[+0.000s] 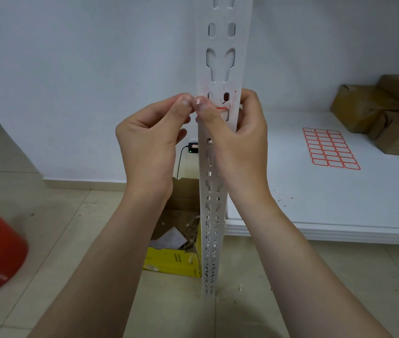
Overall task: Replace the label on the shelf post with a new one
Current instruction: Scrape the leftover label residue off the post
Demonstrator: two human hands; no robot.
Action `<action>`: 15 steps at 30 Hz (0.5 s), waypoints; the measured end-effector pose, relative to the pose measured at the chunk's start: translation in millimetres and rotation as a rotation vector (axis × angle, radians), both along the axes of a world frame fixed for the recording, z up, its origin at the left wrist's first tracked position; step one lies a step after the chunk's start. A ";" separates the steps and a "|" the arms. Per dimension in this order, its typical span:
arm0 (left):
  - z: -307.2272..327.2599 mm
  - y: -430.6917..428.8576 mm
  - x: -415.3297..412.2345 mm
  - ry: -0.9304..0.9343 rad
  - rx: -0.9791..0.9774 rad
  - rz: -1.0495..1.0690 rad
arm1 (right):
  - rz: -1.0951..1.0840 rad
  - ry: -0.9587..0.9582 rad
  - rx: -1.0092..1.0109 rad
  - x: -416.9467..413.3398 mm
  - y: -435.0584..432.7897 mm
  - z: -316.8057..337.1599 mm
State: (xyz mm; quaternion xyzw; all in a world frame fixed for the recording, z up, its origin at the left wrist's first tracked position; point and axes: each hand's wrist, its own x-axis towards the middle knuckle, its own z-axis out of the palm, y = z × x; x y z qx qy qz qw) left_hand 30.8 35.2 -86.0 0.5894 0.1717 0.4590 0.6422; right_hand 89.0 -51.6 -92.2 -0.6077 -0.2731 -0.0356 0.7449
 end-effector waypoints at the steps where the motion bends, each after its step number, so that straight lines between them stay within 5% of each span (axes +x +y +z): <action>1: -0.5 1.2 -0.3 0.008 -0.005 -0.008 | -0.002 -0.006 -0.005 1.0 0.3 0.3; 15: 2.9 1.9 1.3 0.056 0.062 0.023 | 0.113 -0.110 -0.040 15.2 -17.0 -23.0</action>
